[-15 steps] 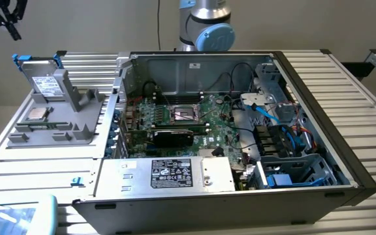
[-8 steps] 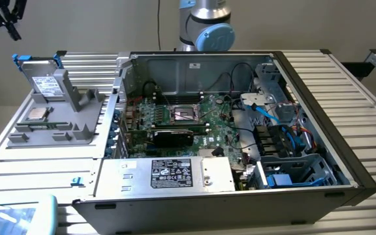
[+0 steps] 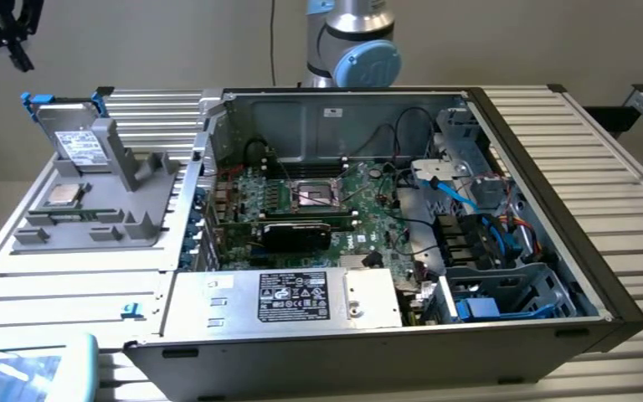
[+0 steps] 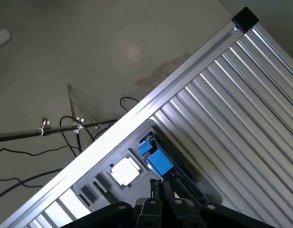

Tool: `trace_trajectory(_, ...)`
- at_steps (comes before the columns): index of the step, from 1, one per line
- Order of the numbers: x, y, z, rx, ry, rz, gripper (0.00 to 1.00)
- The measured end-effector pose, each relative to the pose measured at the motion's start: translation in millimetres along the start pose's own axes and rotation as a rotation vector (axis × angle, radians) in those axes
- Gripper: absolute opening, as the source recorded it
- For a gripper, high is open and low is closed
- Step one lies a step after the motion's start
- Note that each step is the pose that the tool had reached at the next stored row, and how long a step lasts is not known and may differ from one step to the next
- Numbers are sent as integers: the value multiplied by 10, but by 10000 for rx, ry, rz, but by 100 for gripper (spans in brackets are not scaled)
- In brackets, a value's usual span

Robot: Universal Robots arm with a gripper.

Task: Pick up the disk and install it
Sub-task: 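Pick up the disk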

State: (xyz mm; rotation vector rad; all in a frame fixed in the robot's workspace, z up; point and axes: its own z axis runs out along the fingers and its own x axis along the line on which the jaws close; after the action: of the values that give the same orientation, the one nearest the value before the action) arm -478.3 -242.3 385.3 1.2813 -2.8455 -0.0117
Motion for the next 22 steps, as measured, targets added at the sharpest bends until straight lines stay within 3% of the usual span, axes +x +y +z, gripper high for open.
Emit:
trace_trajectory(9, -1, -1, 12, 65, 2, -1639, 11)
trace_trajectory(22, -1, 0, 22, 57, -137, -4012, 11)
